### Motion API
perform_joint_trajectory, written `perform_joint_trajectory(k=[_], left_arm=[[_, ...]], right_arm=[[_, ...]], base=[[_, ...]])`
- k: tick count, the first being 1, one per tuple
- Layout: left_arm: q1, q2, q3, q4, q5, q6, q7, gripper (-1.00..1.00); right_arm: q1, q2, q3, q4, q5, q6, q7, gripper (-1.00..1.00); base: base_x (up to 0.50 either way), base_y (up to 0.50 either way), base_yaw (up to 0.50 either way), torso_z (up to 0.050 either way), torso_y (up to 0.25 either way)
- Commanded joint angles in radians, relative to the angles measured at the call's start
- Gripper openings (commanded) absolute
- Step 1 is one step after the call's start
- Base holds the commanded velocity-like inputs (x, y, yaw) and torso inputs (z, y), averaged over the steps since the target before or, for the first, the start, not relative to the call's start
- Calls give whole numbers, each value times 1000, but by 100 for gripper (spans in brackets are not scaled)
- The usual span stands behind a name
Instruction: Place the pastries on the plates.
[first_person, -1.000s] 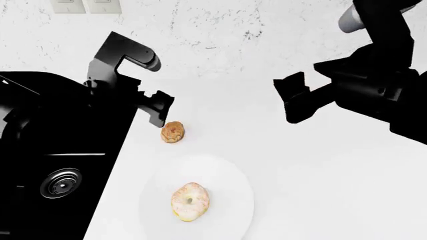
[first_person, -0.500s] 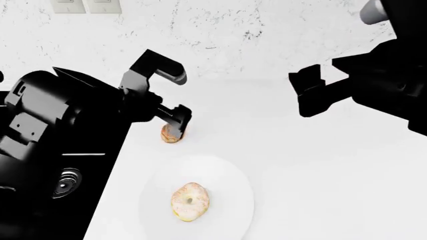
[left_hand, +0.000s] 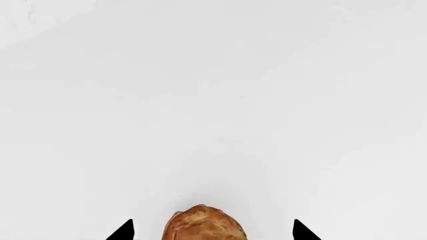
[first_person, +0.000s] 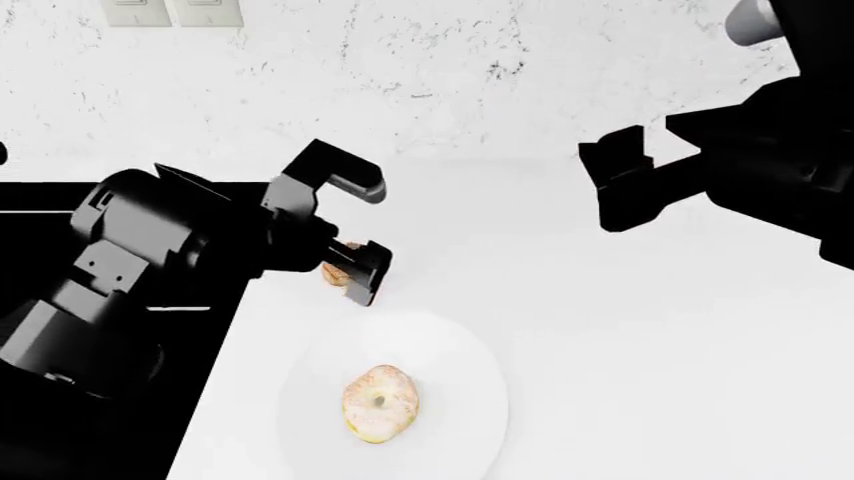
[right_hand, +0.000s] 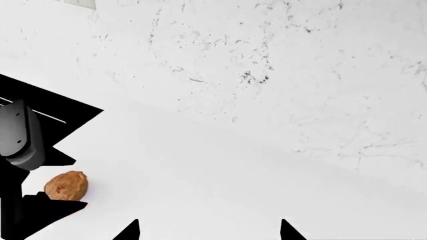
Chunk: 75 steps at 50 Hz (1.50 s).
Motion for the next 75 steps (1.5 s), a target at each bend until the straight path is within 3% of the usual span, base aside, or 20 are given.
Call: perform_joint_trajectory(k=[1,7,8,35,43,52,57,65,75], left_arm=[[28,4,13,4,-9,-10,2,100],[28,12,12,-32,-2,-4,-5,100],[27,12,12,-35,-1,-3,-6,-100],[-44,-40,-47,105,-36,-54,-66,-100],[-58,-96,-133,232,-91,-145,-150,-100],[-99,-160,-196,286,-129,-184,-164,-100],[-120,-156,-212,275,-130,-182,-173,-100],[-122,-166,-214,293,-139,-185,-175,-100],[-118,-165,-207,295,-140,-173,-174,-100]], right_arm=[[-3,2,0,2,13,-12,7,100],[-3,3,-3,2,15,-14,11,100],[-3,4,-2,2,16,-16,11,100],[-10,8,1,-10,0,-38,-1,100],[-23,12,13,-29,-34,-62,-17,100],[-47,17,34,-53,-73,-106,-36,100],[-55,19,35,-43,-30,-124,30,100],[-79,20,60,-71,-92,-160,-55,100],[-62,20,45,-65,-90,-134,-52,100]], base=[[0,0,0,0,0],[0,0,0,0,0],[0,0,0,0,0],[0,0,0,0,0],[0,0,0,0,0],[0,0,0,0,0],[0,0,0,0,0],[0,0,0,0,0],[-34,0,0,0,0]])
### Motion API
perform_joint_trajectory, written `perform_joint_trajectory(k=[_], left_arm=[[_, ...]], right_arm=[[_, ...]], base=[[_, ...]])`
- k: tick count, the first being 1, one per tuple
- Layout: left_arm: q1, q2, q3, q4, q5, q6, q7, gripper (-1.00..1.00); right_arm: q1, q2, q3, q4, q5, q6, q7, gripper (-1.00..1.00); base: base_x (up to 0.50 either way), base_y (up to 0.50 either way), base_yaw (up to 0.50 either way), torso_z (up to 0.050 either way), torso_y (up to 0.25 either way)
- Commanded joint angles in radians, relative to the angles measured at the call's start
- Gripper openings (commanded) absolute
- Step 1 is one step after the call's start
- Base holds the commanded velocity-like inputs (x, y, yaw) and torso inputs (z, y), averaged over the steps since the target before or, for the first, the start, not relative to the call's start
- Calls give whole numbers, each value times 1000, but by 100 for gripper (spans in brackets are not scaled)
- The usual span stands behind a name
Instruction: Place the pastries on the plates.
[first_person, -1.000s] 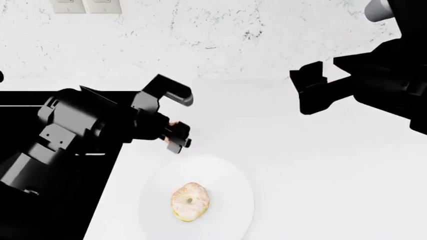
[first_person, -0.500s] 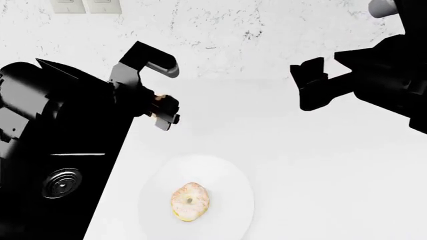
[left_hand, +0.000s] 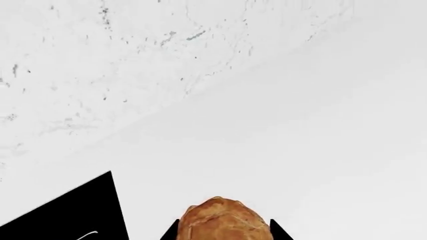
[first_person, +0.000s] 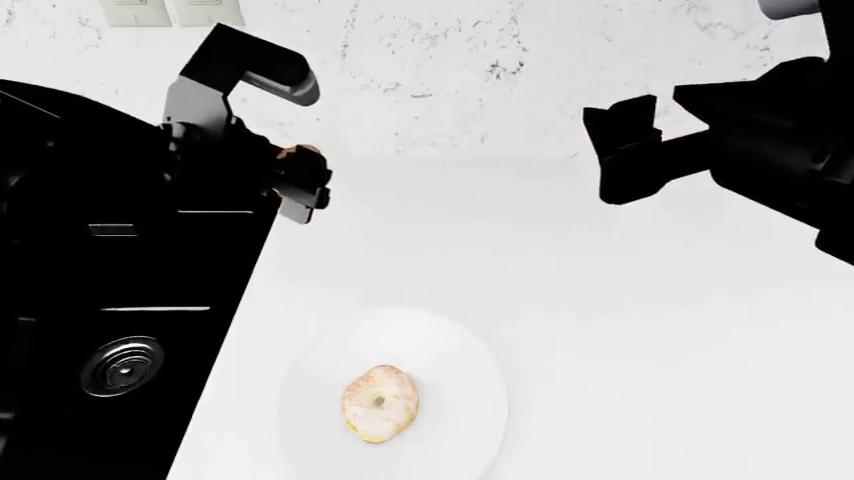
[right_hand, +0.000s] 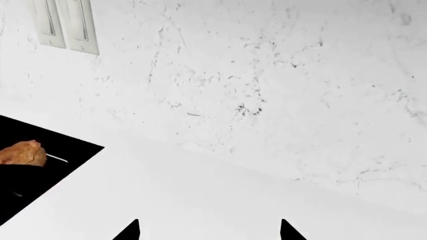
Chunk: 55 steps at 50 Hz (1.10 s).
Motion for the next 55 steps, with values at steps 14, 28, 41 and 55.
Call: perform_joint_trajectory(k=[14,28,41,55], left_arm=[[18,-21,-15,28,-22,8,-20,-100],[14,-33,-26,37,-34,1,-35,-100],[29,-31,-19,34,-34,20,-37,-100],[42,-39,-25,39,-43,25,-46,-100]], right_arm=[[8,1,-9,-1,-4,6,4,100],[21,2,-20,-15,-52,24,-34,100],[24,3,-24,-20,-65,25,-33,100],[55,3,-51,-44,-145,65,-109,100]], base=[[-494,0,0,0,0],[-462,295,0,0,0],[-315,496,0,0,0],[8,500,0,0,0]])
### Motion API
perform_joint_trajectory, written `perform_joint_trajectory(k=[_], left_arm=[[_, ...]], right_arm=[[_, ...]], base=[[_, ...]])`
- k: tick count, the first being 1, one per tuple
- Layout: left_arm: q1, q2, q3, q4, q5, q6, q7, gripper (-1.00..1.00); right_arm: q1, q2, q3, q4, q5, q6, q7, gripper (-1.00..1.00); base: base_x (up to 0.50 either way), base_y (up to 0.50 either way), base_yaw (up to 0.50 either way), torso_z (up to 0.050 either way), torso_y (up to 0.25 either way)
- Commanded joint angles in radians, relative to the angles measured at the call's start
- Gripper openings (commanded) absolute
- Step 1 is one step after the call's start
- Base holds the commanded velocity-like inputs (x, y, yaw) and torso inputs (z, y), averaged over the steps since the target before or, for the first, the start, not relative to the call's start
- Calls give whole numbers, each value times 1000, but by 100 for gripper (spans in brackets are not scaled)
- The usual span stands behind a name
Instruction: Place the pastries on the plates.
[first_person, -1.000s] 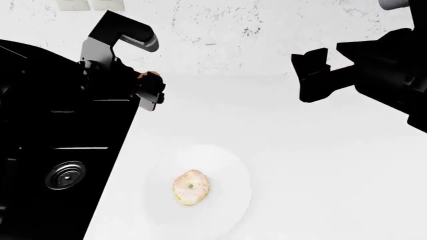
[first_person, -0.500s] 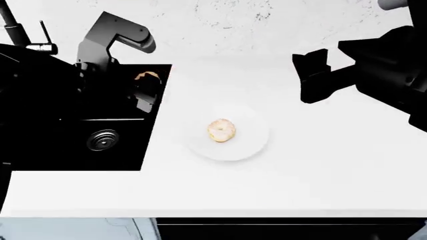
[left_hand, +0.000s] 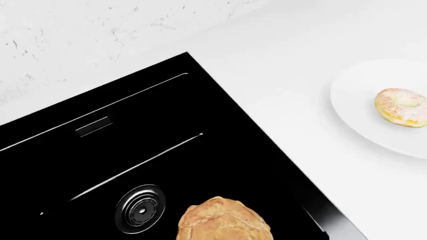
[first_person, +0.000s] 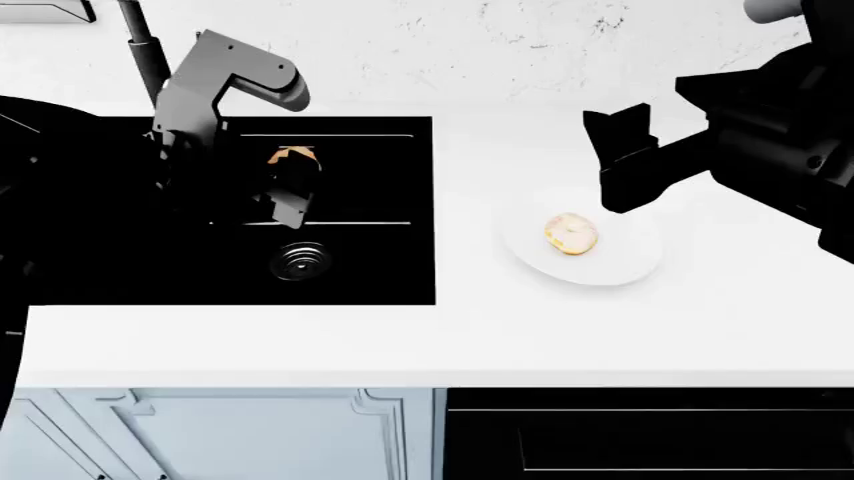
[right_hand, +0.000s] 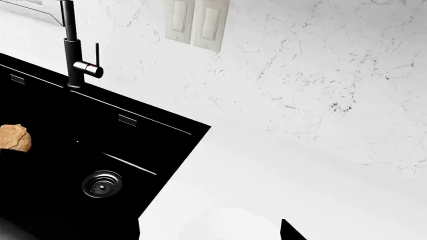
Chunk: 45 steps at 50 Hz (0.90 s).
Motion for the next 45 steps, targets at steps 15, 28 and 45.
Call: perform_joint_trajectory(k=[15,28,45], left_arm=[[7,-9,-11,3,-17,5,-17,-100],[20,-17,-17,13,-27,6,-27,-100],[36,-33,-23,27,-41,7,-39,-100]], right_arm=[[23,0,-24,-12,-44,28,-16,100],[18,1,-20,-8,-25,17,13,100],[17,2,-21,-7,-23,12,13,100]], base=[[166,500,0,0,0],[56,500,0,0,0],[-153,500,0,0,0]])
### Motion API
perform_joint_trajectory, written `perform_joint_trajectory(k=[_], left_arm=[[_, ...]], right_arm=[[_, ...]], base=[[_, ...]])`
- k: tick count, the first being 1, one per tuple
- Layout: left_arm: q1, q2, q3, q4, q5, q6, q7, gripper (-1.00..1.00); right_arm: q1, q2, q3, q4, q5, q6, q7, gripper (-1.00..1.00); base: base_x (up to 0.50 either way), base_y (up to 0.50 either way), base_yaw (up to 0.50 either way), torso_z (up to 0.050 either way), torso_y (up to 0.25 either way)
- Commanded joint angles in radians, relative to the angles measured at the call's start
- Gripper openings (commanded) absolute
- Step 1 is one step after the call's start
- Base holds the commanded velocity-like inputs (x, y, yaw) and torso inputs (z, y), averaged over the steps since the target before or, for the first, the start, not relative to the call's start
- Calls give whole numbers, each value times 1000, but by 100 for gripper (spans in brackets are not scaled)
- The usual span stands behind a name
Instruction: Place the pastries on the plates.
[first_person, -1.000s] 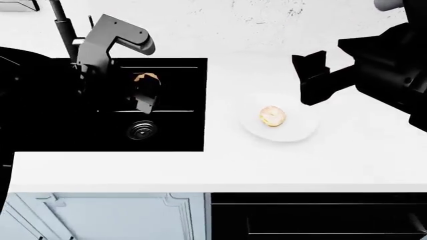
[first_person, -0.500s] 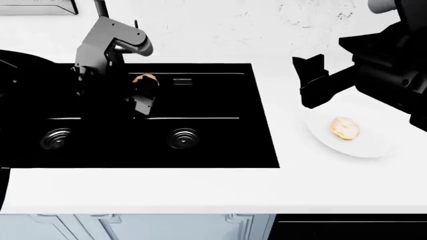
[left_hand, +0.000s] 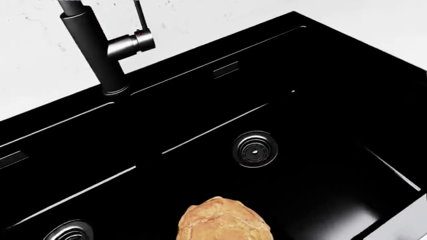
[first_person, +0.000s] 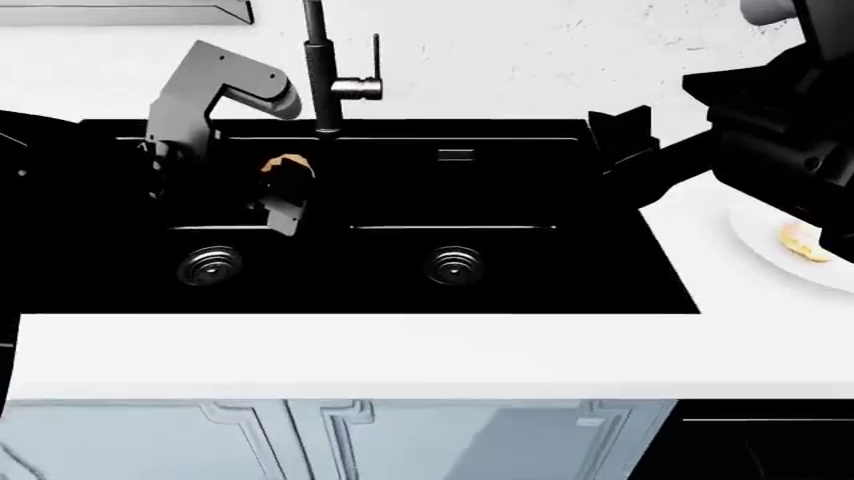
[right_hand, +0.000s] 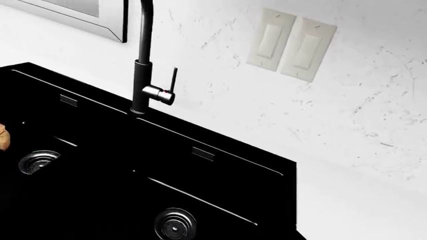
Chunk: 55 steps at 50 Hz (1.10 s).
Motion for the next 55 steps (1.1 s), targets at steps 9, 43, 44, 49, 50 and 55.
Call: perform_joint_trajectory(k=[9,43,44,49,50,55], left_arm=[[0,-1,2,-8,-7,20,0,-100],[20,-28,2,0,-17,31,-13,-100],[21,-26,-2,1,-19,30,-17,-100],[19,-30,7,1,-16,32,-13,-100],[15,-32,12,-2,-13,35,-8,-100],[14,-30,9,-4,-14,39,-9,-100]], right_arm=[[0,1,-2,4,13,-4,18,100],[7,3,-11,2,7,-1,18,100],[5,3,-10,1,7,-3,19,100],[4,3,-9,8,24,-5,27,100],[5,2,-9,8,25,-4,26,100],[2,3,-8,8,26,-9,29,100]], base=[[-156,500,0,0,0],[-27,500,0,0,0],[0,500,0,0,0],[0,500,0,0,0],[0,500,0,0,0],[0,500,0,0,0]])
